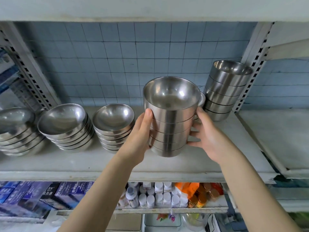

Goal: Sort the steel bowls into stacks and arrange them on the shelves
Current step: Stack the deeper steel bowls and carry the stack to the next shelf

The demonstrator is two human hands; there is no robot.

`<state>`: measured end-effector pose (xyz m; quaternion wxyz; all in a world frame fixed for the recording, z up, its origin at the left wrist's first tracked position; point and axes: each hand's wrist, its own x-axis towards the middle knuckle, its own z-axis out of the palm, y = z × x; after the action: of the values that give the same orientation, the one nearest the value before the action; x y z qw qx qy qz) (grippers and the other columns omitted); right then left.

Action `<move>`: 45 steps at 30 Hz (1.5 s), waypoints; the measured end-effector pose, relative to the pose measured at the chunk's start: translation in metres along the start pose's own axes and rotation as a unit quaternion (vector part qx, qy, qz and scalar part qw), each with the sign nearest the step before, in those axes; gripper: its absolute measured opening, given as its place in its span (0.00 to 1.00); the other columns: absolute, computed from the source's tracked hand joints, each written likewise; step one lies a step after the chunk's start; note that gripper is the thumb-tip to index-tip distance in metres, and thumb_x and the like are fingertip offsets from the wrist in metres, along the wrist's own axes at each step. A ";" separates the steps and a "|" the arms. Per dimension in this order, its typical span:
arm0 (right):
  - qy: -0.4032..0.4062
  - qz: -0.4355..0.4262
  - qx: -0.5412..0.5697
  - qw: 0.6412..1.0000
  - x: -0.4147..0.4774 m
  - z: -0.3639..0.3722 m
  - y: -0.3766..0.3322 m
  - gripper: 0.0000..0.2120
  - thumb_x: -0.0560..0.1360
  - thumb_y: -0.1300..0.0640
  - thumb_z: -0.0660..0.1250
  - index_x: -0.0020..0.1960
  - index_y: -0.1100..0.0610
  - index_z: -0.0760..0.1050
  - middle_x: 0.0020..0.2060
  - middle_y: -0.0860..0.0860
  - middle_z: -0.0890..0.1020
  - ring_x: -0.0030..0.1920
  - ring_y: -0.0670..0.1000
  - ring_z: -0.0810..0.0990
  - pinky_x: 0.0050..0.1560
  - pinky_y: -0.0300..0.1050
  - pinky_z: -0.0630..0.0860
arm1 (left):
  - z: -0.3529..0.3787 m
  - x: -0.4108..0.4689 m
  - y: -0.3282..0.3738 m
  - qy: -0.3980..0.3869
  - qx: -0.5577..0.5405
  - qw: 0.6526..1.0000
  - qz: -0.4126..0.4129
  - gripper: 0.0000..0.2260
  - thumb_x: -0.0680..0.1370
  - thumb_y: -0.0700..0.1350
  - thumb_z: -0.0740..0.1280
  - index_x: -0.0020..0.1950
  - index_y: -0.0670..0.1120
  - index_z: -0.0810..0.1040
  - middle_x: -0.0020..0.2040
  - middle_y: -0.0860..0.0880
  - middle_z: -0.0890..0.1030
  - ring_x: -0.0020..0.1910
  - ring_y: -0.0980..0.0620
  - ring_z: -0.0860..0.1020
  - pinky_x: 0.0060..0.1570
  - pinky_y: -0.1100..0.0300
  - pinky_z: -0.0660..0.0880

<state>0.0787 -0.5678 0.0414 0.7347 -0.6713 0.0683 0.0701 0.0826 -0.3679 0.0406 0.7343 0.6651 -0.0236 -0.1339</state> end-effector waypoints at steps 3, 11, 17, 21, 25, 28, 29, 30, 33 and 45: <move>0.028 -0.018 -0.002 0.999 -0.028 0.009 -0.013 0.42 0.56 0.22 0.67 0.66 0.40 0.75 0.61 0.48 0.82 0.60 0.54 0.81 0.59 0.61 0.78 | -0.003 -0.016 0.019 -0.031 0.011 0.999 0.007 0.47 0.54 0.82 0.61 0.69 0.62 0.71 0.62 0.59 0.79 0.63 0.56 0.76 0.64 0.42 0.71; 0.111 -0.016 0.023 0.993 -0.097 0.022 -0.025 0.41 0.59 0.24 0.65 0.68 0.39 0.68 0.59 0.45 0.81 0.60 0.54 0.80 0.61 0.63 0.76 | 0.001 -0.056 0.045 -0.109 0.058 0.992 -0.002 0.47 0.54 0.83 0.59 0.67 0.60 0.72 0.60 0.55 0.79 0.60 0.52 0.76 0.62 0.42 0.73; 0.163 -0.025 0.034 0.986 -0.147 -0.003 -0.027 0.34 0.58 0.23 0.63 0.61 0.30 0.65 0.55 0.44 0.79 0.65 0.58 0.76 0.65 0.67 0.72 | 0.043 -0.077 0.044 -0.170 0.051 0.984 0.004 0.30 0.61 0.77 0.57 0.57 0.64 0.74 0.46 0.69 0.79 0.52 0.67 0.73 0.59 0.46 0.70; 0.192 -0.024 0.036 0.980 -0.167 -0.045 -0.017 0.47 0.56 0.20 0.65 0.72 0.35 0.64 0.69 0.50 0.75 0.67 0.60 0.75 0.65 0.68 0.72 | 0.090 -0.074 0.033 -0.193 0.050 0.980 -0.009 0.21 0.69 0.73 0.55 0.55 0.63 0.71 0.43 0.71 0.75 0.46 0.68 0.70 0.55 0.50 0.69; 0.217 -0.022 0.042 0.975 -0.183 -0.106 -0.012 0.44 0.62 0.21 0.63 0.74 0.37 0.64 0.70 0.52 0.75 0.66 0.59 0.76 0.58 0.63 0.77 | 0.156 -0.066 0.015 -0.211 0.038 0.976 -0.026 0.36 0.62 0.76 0.59 0.67 0.63 0.67 0.51 0.68 0.71 0.61 0.57 0.67 0.69 0.39 0.61; 0.224 -0.014 0.032 0.974 -0.194 -0.165 -0.016 0.42 0.61 0.20 0.64 0.71 0.35 0.66 0.68 0.51 0.77 0.64 0.59 0.77 0.62 0.65 0.74 | 0.215 -0.063 0.004 -0.202 0.003 0.979 -0.035 0.25 0.64 0.73 0.58 0.57 0.65 0.67 0.48 0.70 0.70 0.62 0.56 0.65 0.70 0.38 0.60; 0.223 -0.010 0.027 0.974 -0.196 -0.185 -0.018 0.39 0.61 0.20 0.64 0.68 0.34 0.67 0.68 0.50 0.77 0.64 0.59 0.77 0.64 0.66 0.73 | 0.235 -0.061 0.000 -0.201 -0.005 0.979 -0.038 0.25 0.65 0.72 0.57 0.58 0.65 0.66 0.48 0.70 0.69 0.62 0.56 0.65 0.70 0.37 0.60; 0.221 -0.007 0.023 0.975 -0.199 -0.204 -0.020 0.36 0.60 0.20 0.64 0.64 0.33 0.68 0.67 0.50 0.78 0.65 0.59 0.77 0.64 0.66 0.72 | 0.255 -0.059 -0.003 -0.204 -0.009 0.978 -0.040 0.26 0.64 0.72 0.57 0.59 0.65 0.65 0.48 0.70 0.69 0.62 0.55 0.65 0.69 0.36 0.61; 0.221 0.001 0.010 0.975 -0.202 -0.259 -0.027 0.29 0.60 0.20 0.64 0.55 0.31 0.68 0.61 0.47 0.80 0.64 0.59 0.77 0.63 0.65 0.73 | 0.310 -0.050 -0.014 -0.202 -0.027 0.977 -0.054 0.32 0.62 0.73 0.57 0.64 0.63 0.66 0.50 0.68 0.71 0.61 0.56 0.68 0.67 0.40 0.66; 0.163 0.047 0.005 0.985 -0.092 -0.399 -0.042 0.24 0.69 0.27 0.59 0.61 0.36 0.68 0.54 0.43 0.79 0.59 0.54 0.78 0.55 0.60 0.75 | 0.415 0.049 -0.025 -0.135 -0.022 0.989 -0.063 0.37 0.65 0.73 0.57 0.69 0.55 0.71 0.54 0.58 0.76 0.58 0.59 0.73 0.58 0.44 0.70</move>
<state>-0.0059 -0.9703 0.0646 0.7131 -0.6659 0.2191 -0.0063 0.0372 -0.7841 0.0564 0.7289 0.6249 -0.0772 -0.2687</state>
